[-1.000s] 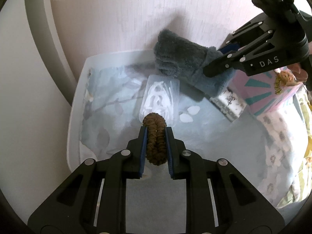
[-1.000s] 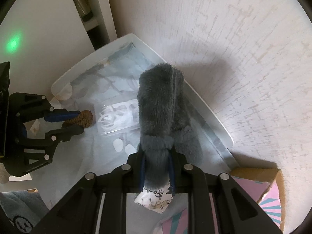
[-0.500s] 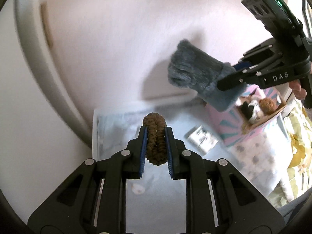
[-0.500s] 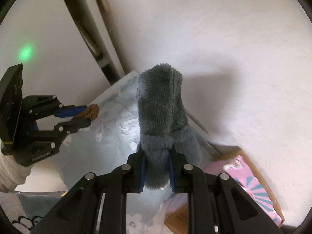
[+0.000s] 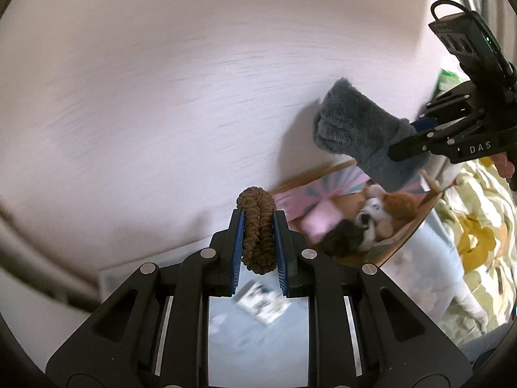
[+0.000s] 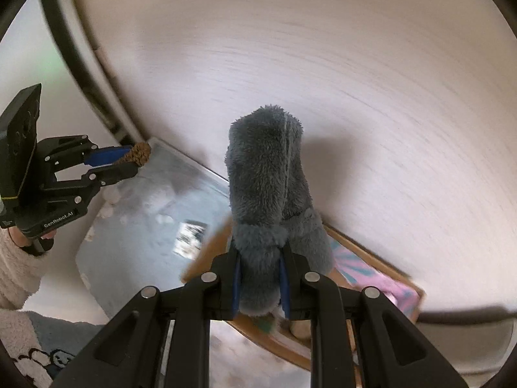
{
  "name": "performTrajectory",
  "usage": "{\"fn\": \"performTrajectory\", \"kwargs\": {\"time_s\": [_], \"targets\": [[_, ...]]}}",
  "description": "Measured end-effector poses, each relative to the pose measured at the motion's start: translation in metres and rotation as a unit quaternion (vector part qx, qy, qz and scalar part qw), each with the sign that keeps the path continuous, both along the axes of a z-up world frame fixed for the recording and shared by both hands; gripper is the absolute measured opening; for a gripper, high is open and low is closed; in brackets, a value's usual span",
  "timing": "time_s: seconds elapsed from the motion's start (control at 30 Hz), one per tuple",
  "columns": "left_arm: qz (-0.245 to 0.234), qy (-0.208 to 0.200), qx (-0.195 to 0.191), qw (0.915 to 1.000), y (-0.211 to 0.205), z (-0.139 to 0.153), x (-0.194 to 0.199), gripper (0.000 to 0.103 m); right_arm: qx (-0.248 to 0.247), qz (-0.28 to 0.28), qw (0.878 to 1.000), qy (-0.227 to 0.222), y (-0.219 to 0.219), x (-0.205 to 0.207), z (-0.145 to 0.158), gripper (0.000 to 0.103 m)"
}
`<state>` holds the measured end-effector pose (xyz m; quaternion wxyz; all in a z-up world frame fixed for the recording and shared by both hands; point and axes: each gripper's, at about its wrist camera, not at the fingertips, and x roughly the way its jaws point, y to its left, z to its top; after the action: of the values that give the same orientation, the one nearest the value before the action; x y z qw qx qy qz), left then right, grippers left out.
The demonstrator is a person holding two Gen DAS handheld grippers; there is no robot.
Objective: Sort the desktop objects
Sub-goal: 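Carry the scrunchie and gray slipper into the box and open both tools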
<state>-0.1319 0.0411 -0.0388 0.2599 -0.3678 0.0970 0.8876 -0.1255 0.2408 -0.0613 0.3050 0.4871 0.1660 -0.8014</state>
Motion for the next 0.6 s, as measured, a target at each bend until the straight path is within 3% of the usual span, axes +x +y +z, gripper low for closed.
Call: {"fn": "performTrajectory", "kwargs": {"time_s": [0.23, 0.6], "targets": [[-0.054, -0.019, -0.008, 0.9983, 0.078, -0.015, -0.005, 0.016, 0.007, -0.054, 0.998, -0.013, 0.079, -0.003, -0.005, 0.018], [-0.082, -0.062, -0.039, 0.9940, 0.147, -0.053, -0.013, 0.016, -0.005, -0.078, 0.996, -0.046, 0.112, 0.004, -0.051, 0.018]]}}
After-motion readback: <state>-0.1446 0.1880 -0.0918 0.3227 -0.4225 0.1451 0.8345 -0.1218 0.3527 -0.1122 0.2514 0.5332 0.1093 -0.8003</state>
